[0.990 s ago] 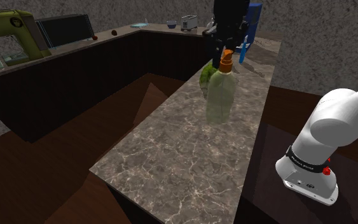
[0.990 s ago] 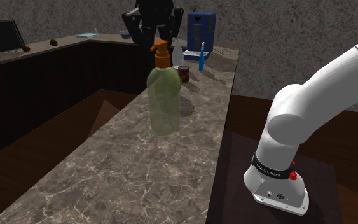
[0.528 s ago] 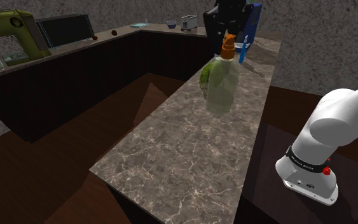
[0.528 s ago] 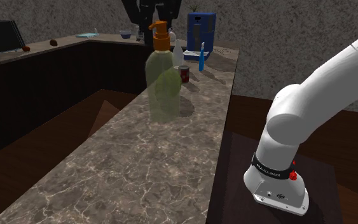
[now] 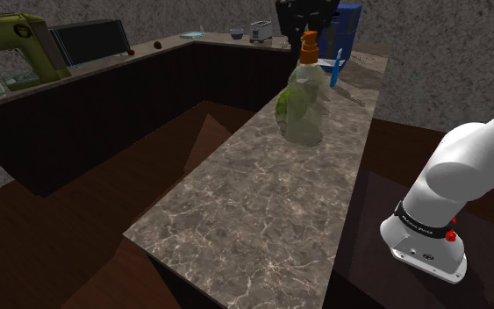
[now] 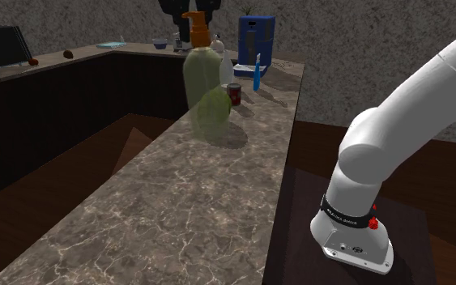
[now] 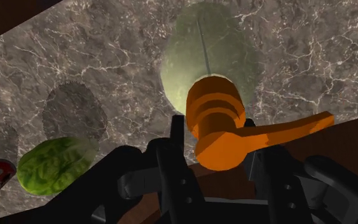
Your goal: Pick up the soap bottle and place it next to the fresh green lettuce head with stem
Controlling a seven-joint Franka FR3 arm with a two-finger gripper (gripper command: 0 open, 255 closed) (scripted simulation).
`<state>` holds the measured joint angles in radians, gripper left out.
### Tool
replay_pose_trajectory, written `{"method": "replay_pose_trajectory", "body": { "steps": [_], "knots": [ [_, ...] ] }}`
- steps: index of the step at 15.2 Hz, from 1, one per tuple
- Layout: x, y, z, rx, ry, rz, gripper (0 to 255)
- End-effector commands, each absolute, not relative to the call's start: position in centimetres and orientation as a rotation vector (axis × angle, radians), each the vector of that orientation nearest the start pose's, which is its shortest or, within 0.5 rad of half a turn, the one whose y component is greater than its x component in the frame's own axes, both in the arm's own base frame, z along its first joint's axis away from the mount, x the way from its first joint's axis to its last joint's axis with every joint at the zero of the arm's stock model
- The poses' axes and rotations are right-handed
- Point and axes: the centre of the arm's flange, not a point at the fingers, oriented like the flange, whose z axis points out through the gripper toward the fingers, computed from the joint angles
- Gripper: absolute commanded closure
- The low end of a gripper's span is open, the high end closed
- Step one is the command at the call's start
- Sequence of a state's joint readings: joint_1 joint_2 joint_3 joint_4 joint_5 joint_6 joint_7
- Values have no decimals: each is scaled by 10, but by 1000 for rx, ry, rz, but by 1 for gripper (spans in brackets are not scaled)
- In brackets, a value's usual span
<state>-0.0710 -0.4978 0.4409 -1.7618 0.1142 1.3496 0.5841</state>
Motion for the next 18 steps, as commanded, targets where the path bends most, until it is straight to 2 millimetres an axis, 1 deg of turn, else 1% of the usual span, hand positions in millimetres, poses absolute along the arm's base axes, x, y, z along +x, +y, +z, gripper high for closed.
{"method": "replay_pose_trajectory", "body": {
  "steps": [1,18],
  "knots": [
    [345,193,716,-3185,367,-127,255],
    [513,47,687,-3185,367,-127,255]
  ]
}}
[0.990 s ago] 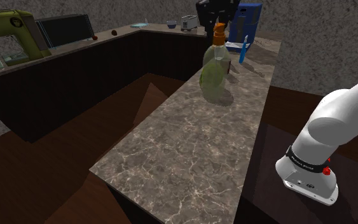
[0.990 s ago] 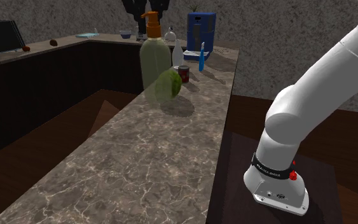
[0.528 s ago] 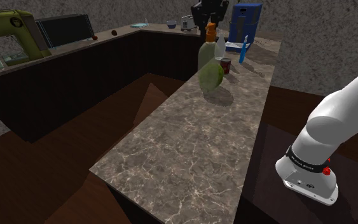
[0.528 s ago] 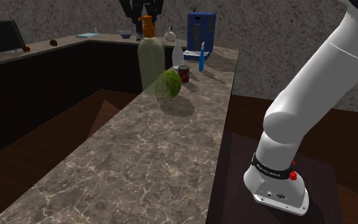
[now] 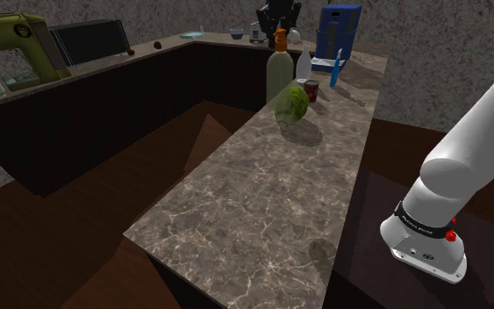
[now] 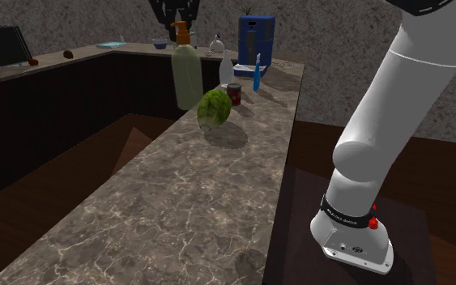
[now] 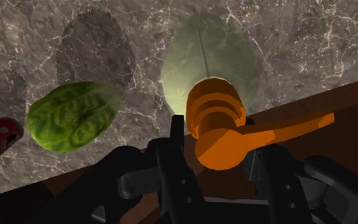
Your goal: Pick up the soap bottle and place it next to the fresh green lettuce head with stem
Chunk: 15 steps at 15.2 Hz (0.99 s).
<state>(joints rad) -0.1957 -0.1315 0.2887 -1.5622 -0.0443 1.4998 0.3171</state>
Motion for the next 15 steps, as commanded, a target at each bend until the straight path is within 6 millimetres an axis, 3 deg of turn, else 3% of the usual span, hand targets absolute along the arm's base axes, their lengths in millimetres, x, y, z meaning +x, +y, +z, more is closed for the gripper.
{"method": "replay_pose_trajectory", "body": {
  "steps": [1,14,15],
  "knots": [
    [523,39,685,-3185,367,-127,255],
    [652,-74,662,-3185,367,-127,255],
    [652,-74,657,-3185,367,-127,255]
  ]
}}
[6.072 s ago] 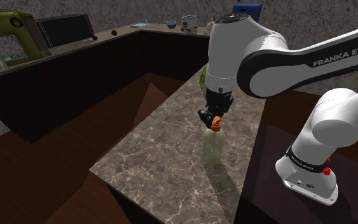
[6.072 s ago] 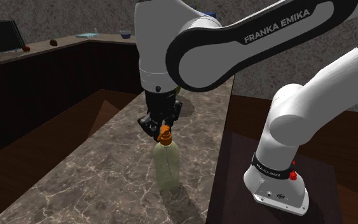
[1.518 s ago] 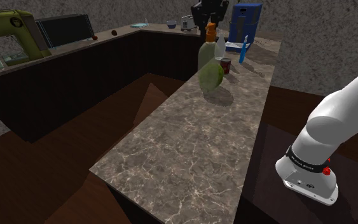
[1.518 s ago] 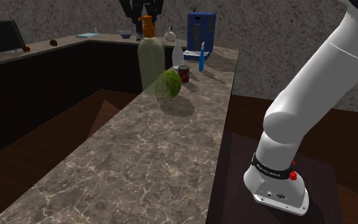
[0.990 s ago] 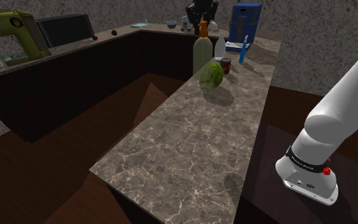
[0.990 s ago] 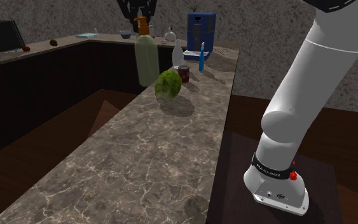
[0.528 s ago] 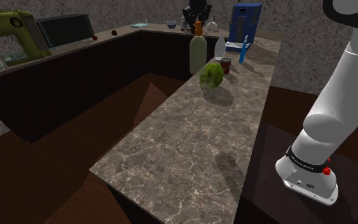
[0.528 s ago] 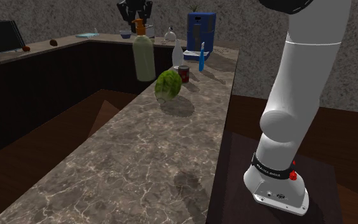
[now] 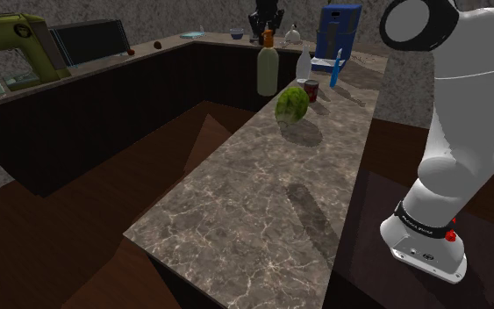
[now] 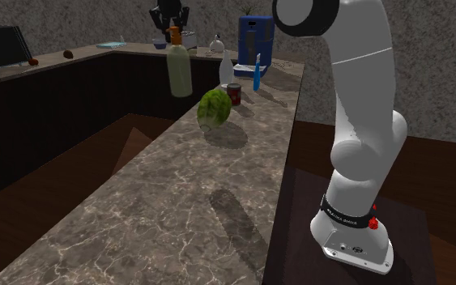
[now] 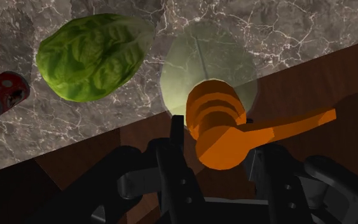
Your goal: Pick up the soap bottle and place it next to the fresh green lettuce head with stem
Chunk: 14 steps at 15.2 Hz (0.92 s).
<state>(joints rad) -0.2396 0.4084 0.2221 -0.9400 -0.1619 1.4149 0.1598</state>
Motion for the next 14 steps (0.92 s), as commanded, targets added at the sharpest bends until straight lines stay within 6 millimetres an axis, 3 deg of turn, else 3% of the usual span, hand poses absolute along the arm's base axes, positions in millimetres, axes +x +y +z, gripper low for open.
{"method": "replay_pose_trajectory", "body": {
  "steps": [1,14],
  "knots": [
    [652,-74,652,-3185,367,-127,255],
    [652,-74,583,-3185,367,-127,255]
  ]
}}
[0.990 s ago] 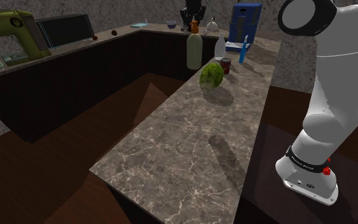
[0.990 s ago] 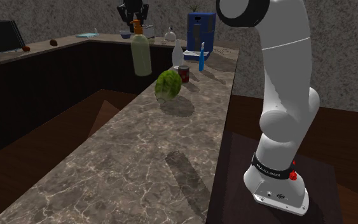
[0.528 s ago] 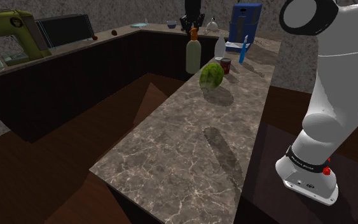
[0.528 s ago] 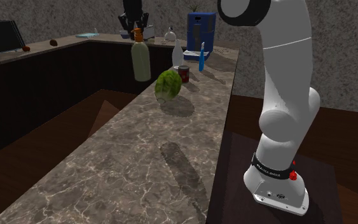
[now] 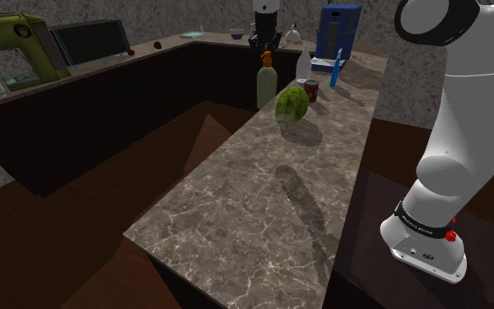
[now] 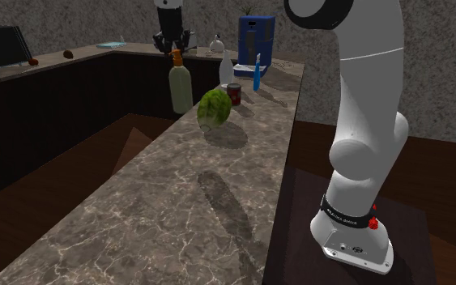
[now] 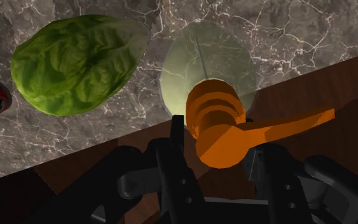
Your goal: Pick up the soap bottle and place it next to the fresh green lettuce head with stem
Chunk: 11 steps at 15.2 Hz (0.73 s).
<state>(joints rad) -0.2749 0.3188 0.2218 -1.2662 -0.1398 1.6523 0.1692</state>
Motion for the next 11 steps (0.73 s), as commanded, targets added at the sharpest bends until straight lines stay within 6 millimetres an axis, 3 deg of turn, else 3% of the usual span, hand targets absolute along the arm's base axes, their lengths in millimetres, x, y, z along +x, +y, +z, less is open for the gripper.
{"method": "replay_pose_trajectory", "body": {
  "steps": [1,11],
  "knots": [
    [652,-74,578,-3185,367,-127,255],
    [652,-74,525,-3185,367,-127,255]
  ]
}}
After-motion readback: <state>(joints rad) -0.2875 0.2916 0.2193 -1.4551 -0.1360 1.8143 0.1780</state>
